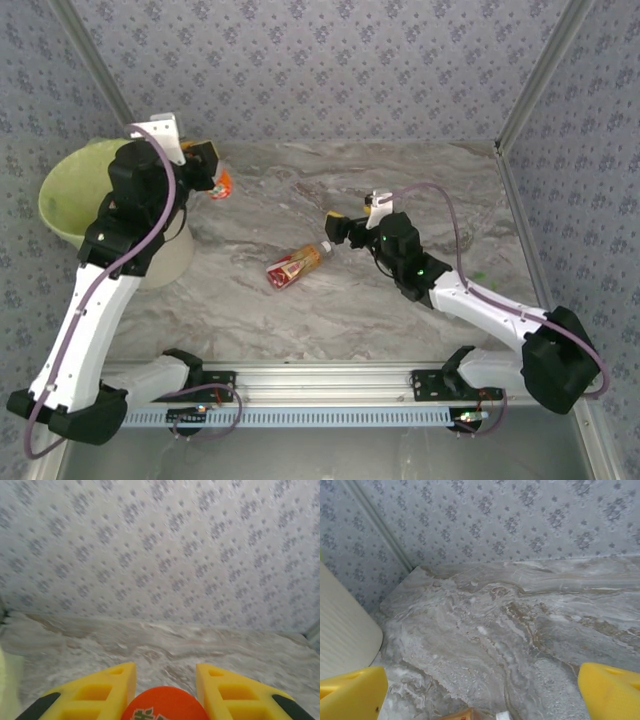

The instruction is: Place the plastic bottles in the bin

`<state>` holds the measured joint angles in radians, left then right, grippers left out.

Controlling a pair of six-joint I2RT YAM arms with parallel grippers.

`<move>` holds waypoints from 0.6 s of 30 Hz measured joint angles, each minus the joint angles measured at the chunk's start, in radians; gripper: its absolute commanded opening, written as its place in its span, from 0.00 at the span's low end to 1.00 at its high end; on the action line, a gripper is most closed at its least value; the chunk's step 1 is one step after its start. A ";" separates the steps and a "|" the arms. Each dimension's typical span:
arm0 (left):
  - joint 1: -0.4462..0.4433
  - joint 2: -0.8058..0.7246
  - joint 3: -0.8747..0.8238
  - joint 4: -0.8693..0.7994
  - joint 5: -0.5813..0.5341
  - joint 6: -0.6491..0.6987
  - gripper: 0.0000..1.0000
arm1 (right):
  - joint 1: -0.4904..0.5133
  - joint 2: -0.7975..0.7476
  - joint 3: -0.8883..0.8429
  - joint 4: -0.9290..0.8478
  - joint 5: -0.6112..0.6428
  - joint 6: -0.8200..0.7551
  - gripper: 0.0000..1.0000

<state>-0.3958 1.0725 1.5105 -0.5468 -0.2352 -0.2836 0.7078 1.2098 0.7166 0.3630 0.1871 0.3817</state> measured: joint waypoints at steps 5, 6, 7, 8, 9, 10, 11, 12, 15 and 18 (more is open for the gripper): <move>0.007 -0.004 0.057 0.004 -0.158 0.090 0.00 | -0.008 -0.027 -0.005 -0.041 0.065 0.022 1.00; 0.009 -0.004 0.064 0.013 -0.212 0.117 0.00 | -0.008 -0.034 -0.012 -0.044 0.080 0.027 1.00; 0.013 -0.004 0.066 0.025 -0.254 0.140 0.00 | -0.008 -0.040 -0.019 -0.046 0.092 0.031 1.00; 0.024 -0.004 0.068 0.036 -0.303 0.165 0.00 | -0.008 -0.048 -0.027 -0.048 0.106 0.035 1.00; 0.040 -0.003 0.068 0.045 -0.340 0.184 0.00 | -0.008 -0.054 -0.035 -0.051 0.118 0.040 1.00; 0.061 0.001 0.069 0.051 -0.373 0.198 0.00 | -0.010 -0.060 -0.041 -0.053 0.128 0.042 1.00; 0.089 0.007 0.075 0.053 -0.402 0.207 0.00 | -0.011 -0.066 -0.046 -0.055 0.136 0.045 1.00; 0.125 0.018 0.085 0.051 -0.430 0.211 0.00 | -0.014 -0.071 -0.049 -0.059 0.143 0.047 1.00; 0.237 0.058 0.128 0.033 -0.483 0.204 0.00 | -0.019 -0.081 -0.055 -0.060 0.151 0.048 1.00; 0.336 0.091 0.147 0.006 -0.515 0.184 0.00 | -0.019 -0.090 -0.063 -0.061 0.151 0.048 1.00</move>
<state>-0.0597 1.1633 1.6573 -0.5407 -0.7506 -0.0994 0.6884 1.1194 0.6540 0.3023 0.3386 0.4297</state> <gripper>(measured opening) 0.305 0.999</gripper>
